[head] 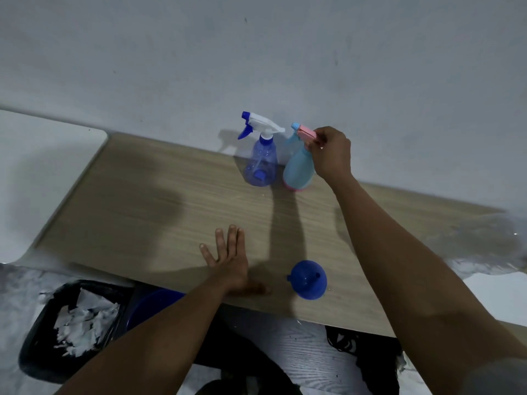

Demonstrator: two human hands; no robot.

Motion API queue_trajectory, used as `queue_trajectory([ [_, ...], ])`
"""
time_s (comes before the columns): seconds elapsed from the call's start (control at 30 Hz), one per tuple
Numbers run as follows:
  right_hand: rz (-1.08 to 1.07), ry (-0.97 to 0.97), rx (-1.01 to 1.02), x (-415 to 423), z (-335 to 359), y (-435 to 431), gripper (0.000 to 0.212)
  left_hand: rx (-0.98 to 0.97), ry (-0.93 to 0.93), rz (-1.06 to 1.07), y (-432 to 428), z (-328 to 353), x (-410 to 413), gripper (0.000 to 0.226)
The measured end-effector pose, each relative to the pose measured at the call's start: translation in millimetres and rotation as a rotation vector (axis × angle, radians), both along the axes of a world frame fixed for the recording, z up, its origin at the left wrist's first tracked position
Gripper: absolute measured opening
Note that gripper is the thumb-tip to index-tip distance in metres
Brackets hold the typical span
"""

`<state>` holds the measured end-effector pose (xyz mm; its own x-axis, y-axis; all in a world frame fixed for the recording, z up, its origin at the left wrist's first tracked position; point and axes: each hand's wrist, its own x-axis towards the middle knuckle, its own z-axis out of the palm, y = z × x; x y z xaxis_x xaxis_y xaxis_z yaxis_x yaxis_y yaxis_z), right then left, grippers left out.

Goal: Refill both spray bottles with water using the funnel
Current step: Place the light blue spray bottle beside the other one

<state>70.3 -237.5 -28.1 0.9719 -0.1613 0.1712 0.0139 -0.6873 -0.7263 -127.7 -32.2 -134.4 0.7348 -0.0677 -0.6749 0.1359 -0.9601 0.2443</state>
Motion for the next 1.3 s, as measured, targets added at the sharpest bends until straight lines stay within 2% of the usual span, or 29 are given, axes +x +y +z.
queue_trajectory([
  [0.13,-0.003,0.027,0.005,2.0,-1.4,0.1,0.024,0.003,-0.012,0.005,0.3,-1.7,-0.6,0.165],
  [0.23,0.002,0.000,0.075,-6.0,-4.9,-2.7,0.054,-0.005,-0.012,0.001,1.0,-2.3,-1.4,0.164],
  [0.3,-0.042,-0.031,0.108,-19.0,-8.3,-7.2,0.066,-0.007,-0.022,-0.004,1.5,-2.7,-2.5,0.165],
  [0.4,-0.115,-0.060,0.144,-57.3,-23.8,-19.1,0.059,-0.008,-0.032,-0.015,3.4,-2.6,-2.6,0.165],
  [0.63,-0.207,0.203,0.094,-208.2,-85.3,-58.7,0.037,-0.009,-0.106,0.010,3.3,-0.8,-9.4,0.164],
  [0.7,-0.212,0.253,0.101,-246.9,-90.5,-70.4,0.032,0.003,-0.143,0.018,1.5,0.4,-11.4,0.159],
  [0.77,-0.244,0.272,0.112,-278.1,-90.1,-84.5,0.020,-0.004,-0.180,0.043,-6.2,3.4,-12.1,0.145],
  [0.83,-0.322,0.266,0.114,-299.6,-93.6,-104.8,0.014,-0.067,-0.265,0.078,-21.5,10.1,-12.3,0.127],
  [0.97,-0.521,0.270,0.150,-315.4,-97.1,-158.9,0.018,-0.327,-0.582,0.053,-83.4,42.9,-16.4,0.099],
  [1.07,-0.452,0.362,0.004,-313.2,-105.8,-196.1,0.025,-0.533,-0.717,0.073,-148.7,79.3,-25.0,0.084],
  [1.17,-0.311,0.418,-0.076,-310.5,-110.8,-213.1,0.026,-0.723,-0.723,0.074,-207.0,104.2,-30.4,0.089],
  [1.3,-0.253,0.382,-0.049,-313.1,-103.1,-227.2,0.022,-0.819,-0.708,0.069,-260.0,134.4,-31.9,0.106],
])
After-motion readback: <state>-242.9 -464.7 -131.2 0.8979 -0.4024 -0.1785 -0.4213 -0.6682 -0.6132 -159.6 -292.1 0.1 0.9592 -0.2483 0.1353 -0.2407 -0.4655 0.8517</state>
